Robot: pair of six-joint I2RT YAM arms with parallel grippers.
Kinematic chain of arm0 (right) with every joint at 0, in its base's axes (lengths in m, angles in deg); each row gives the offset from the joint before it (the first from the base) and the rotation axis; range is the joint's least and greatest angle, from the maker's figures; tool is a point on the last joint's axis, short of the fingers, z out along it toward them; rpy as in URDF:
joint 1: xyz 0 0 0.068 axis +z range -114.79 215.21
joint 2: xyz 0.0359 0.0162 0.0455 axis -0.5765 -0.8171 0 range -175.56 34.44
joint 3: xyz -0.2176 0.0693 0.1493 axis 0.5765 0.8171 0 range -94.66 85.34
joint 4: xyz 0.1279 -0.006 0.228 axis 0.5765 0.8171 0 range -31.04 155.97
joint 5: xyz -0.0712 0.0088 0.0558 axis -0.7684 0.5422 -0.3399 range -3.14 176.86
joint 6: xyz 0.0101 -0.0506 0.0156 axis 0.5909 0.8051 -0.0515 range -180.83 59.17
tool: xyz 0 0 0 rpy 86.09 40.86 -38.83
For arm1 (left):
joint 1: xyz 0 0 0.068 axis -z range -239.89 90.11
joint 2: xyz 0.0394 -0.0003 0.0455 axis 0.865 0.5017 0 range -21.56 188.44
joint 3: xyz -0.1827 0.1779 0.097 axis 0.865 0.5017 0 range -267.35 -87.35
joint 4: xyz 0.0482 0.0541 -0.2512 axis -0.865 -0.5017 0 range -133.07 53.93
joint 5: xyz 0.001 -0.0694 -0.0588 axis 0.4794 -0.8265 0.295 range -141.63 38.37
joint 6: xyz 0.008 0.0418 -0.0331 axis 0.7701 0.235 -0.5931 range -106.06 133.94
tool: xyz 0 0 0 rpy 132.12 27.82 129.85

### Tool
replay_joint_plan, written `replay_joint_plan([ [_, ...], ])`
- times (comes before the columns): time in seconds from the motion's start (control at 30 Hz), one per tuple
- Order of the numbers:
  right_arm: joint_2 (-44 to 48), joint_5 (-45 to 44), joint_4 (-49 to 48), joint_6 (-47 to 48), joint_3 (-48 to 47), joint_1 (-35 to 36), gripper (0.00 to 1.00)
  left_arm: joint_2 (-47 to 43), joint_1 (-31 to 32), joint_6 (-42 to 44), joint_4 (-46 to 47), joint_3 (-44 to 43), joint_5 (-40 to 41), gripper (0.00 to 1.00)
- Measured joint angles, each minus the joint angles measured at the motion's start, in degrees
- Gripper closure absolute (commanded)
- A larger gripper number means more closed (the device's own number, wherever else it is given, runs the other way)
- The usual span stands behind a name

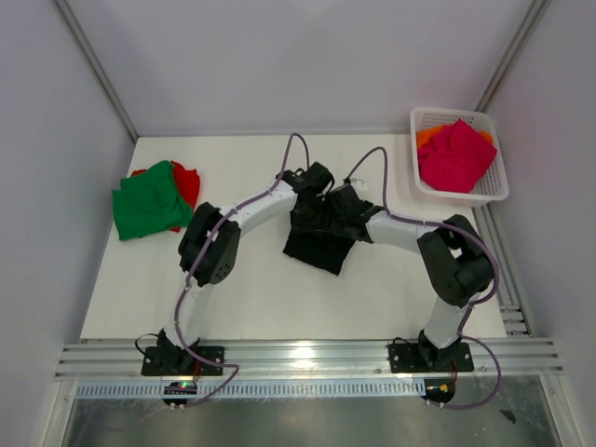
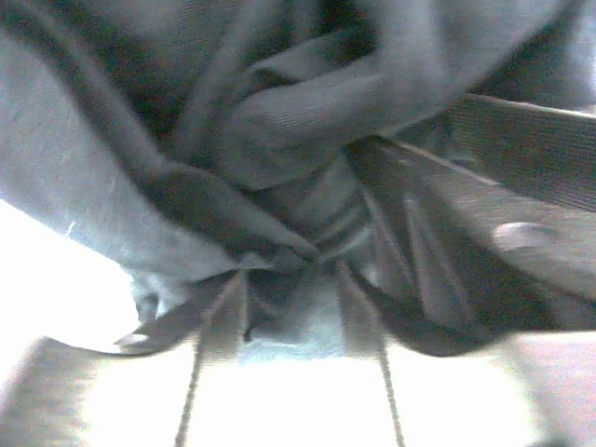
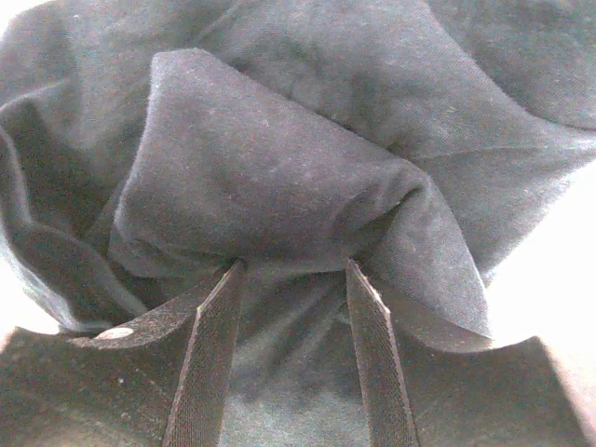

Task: Fold and stack the t-shirts
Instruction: Fold the long partially folded tshirt into a neat square

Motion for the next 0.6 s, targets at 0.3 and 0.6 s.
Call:
replay_joint_plan([
  [0.3, -0.9, 0.5, -0.8, -0.7, -0.8, 0.5, 0.46, -1.3, 0.0, 1.1, -4.9, -0.3, 11.0, 0.27],
  [0.6, -2.1, 0.7, -1.7, -0.4, -2.0, 0.8, 0.46, -5.2, 2.7, 3.8, -6.7, -0.4, 8.1, 0.27],
])
